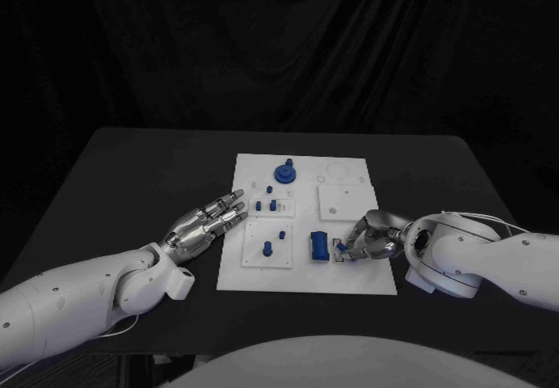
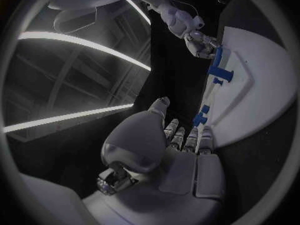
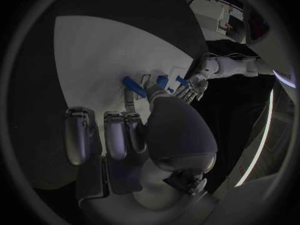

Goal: Assemble the parts on the task board

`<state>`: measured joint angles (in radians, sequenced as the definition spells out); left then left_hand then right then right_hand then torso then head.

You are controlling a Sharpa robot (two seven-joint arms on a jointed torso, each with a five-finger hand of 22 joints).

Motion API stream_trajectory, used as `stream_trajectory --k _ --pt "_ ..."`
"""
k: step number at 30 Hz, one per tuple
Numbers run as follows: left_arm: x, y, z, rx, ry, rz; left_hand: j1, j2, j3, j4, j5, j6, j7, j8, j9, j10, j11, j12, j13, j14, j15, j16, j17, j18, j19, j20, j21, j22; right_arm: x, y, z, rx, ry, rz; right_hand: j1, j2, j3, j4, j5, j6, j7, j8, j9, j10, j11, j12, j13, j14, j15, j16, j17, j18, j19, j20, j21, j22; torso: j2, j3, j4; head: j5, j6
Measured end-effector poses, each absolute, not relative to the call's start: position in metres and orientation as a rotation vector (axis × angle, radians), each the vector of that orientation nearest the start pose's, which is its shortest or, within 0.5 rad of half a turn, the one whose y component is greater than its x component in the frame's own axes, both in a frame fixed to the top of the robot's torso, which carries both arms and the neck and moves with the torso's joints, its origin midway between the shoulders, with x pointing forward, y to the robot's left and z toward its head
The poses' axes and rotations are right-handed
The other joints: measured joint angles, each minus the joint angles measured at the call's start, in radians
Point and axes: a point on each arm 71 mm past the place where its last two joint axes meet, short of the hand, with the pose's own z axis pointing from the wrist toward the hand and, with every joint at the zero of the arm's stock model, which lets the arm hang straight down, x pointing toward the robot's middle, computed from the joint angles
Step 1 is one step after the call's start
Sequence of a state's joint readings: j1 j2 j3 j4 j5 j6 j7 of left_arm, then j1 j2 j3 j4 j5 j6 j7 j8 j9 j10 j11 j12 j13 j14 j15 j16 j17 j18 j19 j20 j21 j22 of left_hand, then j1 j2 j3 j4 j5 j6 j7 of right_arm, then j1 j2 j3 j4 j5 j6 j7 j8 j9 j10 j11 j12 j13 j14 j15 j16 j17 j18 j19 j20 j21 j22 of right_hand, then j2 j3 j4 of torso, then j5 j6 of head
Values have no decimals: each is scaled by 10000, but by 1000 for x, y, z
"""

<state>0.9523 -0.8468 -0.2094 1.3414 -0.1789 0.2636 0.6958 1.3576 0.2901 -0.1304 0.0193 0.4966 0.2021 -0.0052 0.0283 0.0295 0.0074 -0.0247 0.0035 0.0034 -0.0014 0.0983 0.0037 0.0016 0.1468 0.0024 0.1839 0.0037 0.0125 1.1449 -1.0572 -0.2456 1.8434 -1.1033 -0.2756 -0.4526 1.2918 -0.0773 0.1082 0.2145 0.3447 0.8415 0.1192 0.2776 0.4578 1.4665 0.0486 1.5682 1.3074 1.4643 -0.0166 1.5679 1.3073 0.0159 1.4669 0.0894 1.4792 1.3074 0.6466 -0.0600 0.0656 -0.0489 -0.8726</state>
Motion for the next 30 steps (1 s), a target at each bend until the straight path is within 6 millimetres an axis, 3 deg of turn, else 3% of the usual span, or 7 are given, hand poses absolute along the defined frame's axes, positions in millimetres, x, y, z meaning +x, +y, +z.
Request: stream_trajectory --k 7,13,19,24,30 --pt "406 240 -334 -10297 17100 -19330 0 0 0 0 0 0 0 0 0 0 0 0 0 0 0 0 1 0 1 -1 0 -6 372 -232 -273 3240 22147 5113 435 284 299 -299 661 490 -97 22 -303 5 -80 0 0 38 -38 0 0 -1 0 0 0 -1 0 0 3 -7 0" --pt "406 240 -334 -10301 17106 -19345 0 0 0 0 0 0 0 0 0 0 0 0 0 0 0 0 1 0 1 -1 0 -9 372 -230 -274 3264 22036 5203 654 394 569 -500 1008 828 -211 22 -414 6 -153 0 0 25 -124 0 0 -2 -21 -52 16 -1 0 0 3 16 0" --pt "406 240 -335 -10304 17109 -19350 0 0 0 0 0 54 54 0 0 0 0 0 0 0 0 0 -5 0 2 -2 0 -9 372 -230 -274 3307 21982 5204 667 406 604 -519 1046 997 -256 21 -492 -15 -203 0 0 28 -191 0 0 -2 -16 -127 139 -1 0 0 3 6 0" --pt "406 240 -335 -10306 17112 -19359 0 0 -1 0 0 54 54 0 0 0 0 0 0 0 0 0 -7 0 2 -2 0 -9 372 -230 -274 3408 21977 5214 664 403 700 -616 1433 1231 -379 138 -510 -15 -308 0 0 30 -264 0 0 -1 -14 -201 186 0 0 0 3 17 0" --pt "406 241 -335 -10310 17114 -19368 0 0 56 -1 0 54 54 0 0 0 0 0 0 0 0 0 -7 0 2 -2 0 -8 371 -236 -274 4054 22065 5249 663 402 740 -656 1657 1357 -362 224 -485 -17 -382 0 0 34 -326 0 0 -1 -17 -270 235 7 2 1 2 48 0"
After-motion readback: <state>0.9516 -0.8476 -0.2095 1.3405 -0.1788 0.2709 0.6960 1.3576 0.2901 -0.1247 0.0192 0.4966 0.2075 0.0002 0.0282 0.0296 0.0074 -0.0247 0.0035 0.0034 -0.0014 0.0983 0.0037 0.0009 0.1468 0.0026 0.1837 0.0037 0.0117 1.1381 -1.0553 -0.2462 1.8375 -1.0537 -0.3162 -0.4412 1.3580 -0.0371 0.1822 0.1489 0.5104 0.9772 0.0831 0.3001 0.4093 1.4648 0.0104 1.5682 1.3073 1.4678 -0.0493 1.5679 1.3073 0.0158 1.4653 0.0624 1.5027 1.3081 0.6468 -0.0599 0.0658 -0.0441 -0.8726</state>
